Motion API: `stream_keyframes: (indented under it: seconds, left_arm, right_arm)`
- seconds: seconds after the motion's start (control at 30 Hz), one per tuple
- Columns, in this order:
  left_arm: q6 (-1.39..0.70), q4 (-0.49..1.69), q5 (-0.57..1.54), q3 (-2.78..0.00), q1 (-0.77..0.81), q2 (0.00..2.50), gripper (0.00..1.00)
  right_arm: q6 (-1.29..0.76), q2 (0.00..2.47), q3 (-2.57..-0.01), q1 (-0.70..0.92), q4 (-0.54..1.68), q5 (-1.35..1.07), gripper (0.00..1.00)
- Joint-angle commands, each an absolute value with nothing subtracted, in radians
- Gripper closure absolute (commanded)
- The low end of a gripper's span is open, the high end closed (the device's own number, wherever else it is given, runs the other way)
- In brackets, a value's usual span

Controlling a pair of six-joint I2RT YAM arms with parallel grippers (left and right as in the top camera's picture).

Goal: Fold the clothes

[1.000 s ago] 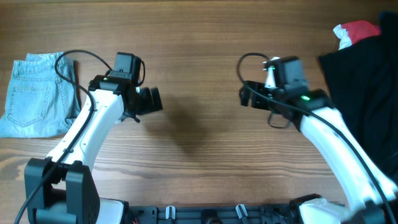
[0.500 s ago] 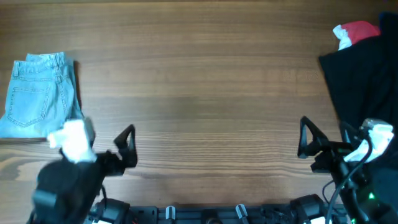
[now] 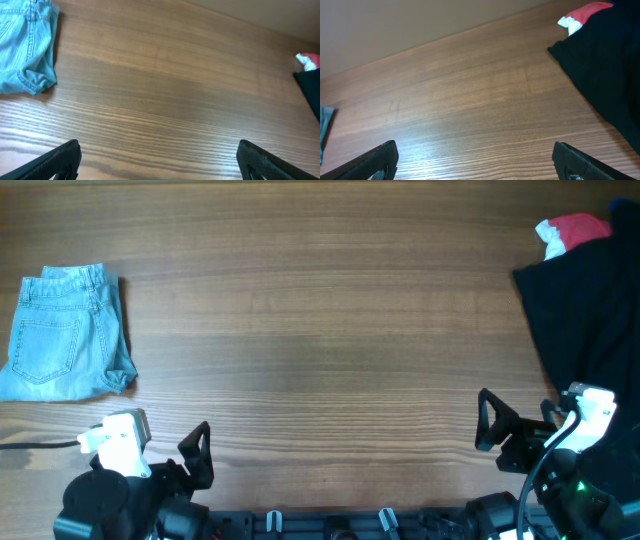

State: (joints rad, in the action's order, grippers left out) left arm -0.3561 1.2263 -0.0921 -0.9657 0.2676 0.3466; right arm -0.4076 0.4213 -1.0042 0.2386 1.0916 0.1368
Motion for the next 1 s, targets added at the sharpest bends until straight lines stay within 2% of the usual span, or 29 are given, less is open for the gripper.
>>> stream_keyframes:
  seconds: [0.0, 0.1, 0.3, 0.37, 0.5, 0.57, 0.7, 0.77, 0.87, 0.97]
  left_arm:
    - [-0.345, 1.233, -0.106, -0.96, 0.273, 0.34, 0.0]
    - [-0.345, 1.232, -0.106, -0.96, 0.273, 0.34, 0.0]
    - [-0.345, 1.232, -0.106, -0.96, 0.273, 0.34, 0.0]
    - [-0.345, 1.232, -0.106, -0.96, 0.273, 0.34, 0.0]
    - [-0.345, 1.232, -0.106, -0.96, 0.273, 0.34, 0.0]
    - [-0.345, 1.232, -0.106, -0.96, 0.273, 0.34, 0.0]
    - [-0.345, 1.232, -0.106, -0.96, 0.273, 0.34, 0.0]
    - [-0.345, 1.232, -0.106, -0.96, 0.273, 0.34, 0.0]
    - [-0.345, 1.232, -0.106, -0.96, 0.273, 0.34, 0.0]
    - [-0.345, 1.232, -0.106, -0.96, 0.273, 0.34, 0.0]
  right_arm:
    - [-0.392, 0.404, -0.999, 0.229, 1.112, 0.165, 0.01]
    - [-0.356, 0.318, -0.915, 0.207, 1.044, 0.144, 0.0]
    - [-0.235, 0.002, -0.535, 0.152, 0.65, -0.04, 0.0]
    - [-0.179, 0.004, -0.398, 0.15, 0.413, -0.123, 0.0]
    - [-0.157, 0.004, -0.224, 0.136, 0.069, -0.137, 0.01]
    - [-0.14, 0.004, -0.154, 0.135, -0.02, -0.142, 0.0]
    - [0.033, 0.004, -0.01, 0.135, -0.216, -0.167, 0.0]
    - [0.125, 0.003, -0.005, 0.133, -0.172, -0.174, 0.01]
    - [0.13, 0.003, -0.005, 0.125, -0.013, -0.162, 0.01]
    - [0.131, 0.003, -0.005, 0.125, -0.013, -0.158, 0.01]
